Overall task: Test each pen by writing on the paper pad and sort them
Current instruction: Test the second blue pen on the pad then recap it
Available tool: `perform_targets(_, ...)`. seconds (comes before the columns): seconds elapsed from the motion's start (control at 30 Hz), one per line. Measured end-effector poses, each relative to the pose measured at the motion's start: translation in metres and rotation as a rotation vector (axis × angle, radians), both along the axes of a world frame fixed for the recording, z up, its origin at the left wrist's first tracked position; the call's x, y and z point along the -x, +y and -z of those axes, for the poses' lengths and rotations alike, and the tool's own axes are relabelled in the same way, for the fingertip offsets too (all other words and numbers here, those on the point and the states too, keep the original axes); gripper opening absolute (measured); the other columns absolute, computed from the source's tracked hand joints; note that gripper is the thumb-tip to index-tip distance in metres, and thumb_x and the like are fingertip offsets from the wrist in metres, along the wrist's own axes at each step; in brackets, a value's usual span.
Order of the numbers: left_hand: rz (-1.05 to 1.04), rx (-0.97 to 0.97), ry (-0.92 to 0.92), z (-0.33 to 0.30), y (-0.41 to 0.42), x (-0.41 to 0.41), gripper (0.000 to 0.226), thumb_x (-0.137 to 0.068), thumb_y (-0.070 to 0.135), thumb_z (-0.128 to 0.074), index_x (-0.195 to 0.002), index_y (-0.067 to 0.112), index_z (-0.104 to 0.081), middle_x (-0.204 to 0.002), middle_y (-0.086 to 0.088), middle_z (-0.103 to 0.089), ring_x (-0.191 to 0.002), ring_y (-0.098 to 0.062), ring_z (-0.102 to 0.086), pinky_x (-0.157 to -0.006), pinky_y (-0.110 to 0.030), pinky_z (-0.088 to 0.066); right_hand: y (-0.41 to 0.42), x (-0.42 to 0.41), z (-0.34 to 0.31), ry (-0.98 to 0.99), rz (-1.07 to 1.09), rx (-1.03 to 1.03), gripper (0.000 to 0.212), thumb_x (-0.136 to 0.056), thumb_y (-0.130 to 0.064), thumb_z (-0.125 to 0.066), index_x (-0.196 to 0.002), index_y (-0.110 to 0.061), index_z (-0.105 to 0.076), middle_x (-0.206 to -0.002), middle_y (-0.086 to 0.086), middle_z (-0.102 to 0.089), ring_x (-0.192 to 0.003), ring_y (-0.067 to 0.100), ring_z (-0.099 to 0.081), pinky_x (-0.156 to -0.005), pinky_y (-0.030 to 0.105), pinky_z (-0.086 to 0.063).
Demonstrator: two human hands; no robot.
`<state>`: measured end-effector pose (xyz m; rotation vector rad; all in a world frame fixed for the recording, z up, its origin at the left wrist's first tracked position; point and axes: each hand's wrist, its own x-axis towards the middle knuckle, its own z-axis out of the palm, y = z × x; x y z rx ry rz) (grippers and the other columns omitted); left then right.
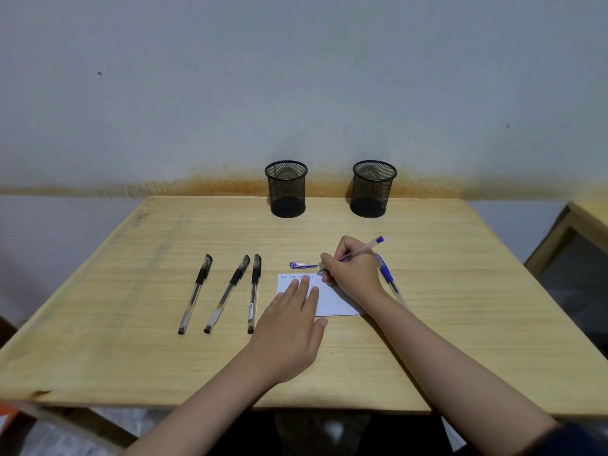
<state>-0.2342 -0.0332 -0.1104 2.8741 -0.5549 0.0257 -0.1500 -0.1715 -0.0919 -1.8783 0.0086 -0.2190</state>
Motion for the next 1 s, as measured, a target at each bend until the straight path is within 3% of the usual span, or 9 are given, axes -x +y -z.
perform_targets(0.13, -0.002, 0.004, 0.005, -0.0003, -0.0001, 0.0003, 0.082, -0.076, 0.053, 0.008, -0.147, 0.014, -0.007, -0.158, -0.006, 0.003, -0.145, -0.019, 0.006, -0.116, -0.031, -0.001, 0.0001, -0.0008, 0.0001, 0.003, -0.033, 0.063, 0.023, -0.081, -0.003, -0.064, -0.066, -0.007, -0.048, -0.066, 0.027, -0.063, -0.047, 0.014, -0.065, -0.049, 0.023, -0.053)
perform_targets(0.5, -0.017, 0.009, 0.032, -0.0005, 0.0003, 0.0006, 0.064, -0.092, 0.045, -0.013, -0.148, 0.015, -0.008, -0.159, -0.004, 0.002, -0.145, -0.017, 0.006, -0.117, -0.032, -0.002, -0.0008, -0.0006, -0.0007, 0.036, -0.024, 0.024, 0.023, -0.081, -0.003, -0.064, -0.066, -0.008, -0.047, -0.070, 0.030, -0.064, -0.047, 0.016, -0.065, -0.050, 0.024, -0.054)
perform_targets(0.7, -0.019, 0.029, 0.020, -0.0003, 0.0004, 0.0003, 0.057, -0.098, 0.040, -0.023, -0.148, 0.015, -0.010, -0.159, -0.004, 0.001, -0.145, -0.016, 0.005, -0.117, -0.032, -0.004, 0.0000, -0.0005, -0.0002, 0.031, -0.027, 0.035, 0.023, -0.082, -0.004, -0.063, -0.066, -0.009, -0.047, -0.064, 0.023, -0.061, -0.045, 0.011, -0.063, -0.052, 0.027, -0.054)
perform_targets(1.0, -0.016, 0.051, 0.011, -0.0004, 0.0007, 0.0010, 0.061, -0.094, 0.045, -0.017, -0.147, 0.016, -0.012, -0.159, -0.003, -0.002, -0.145, -0.016, 0.003, -0.117, -0.032, -0.005, 0.0000, 0.0009, -0.0010, 0.026, 0.000, 0.023, 0.026, -0.080, -0.001, -0.061, -0.064, -0.009, -0.044, -0.057, 0.015, -0.056, -0.044, 0.012, -0.062, -0.048, 0.024, -0.051)
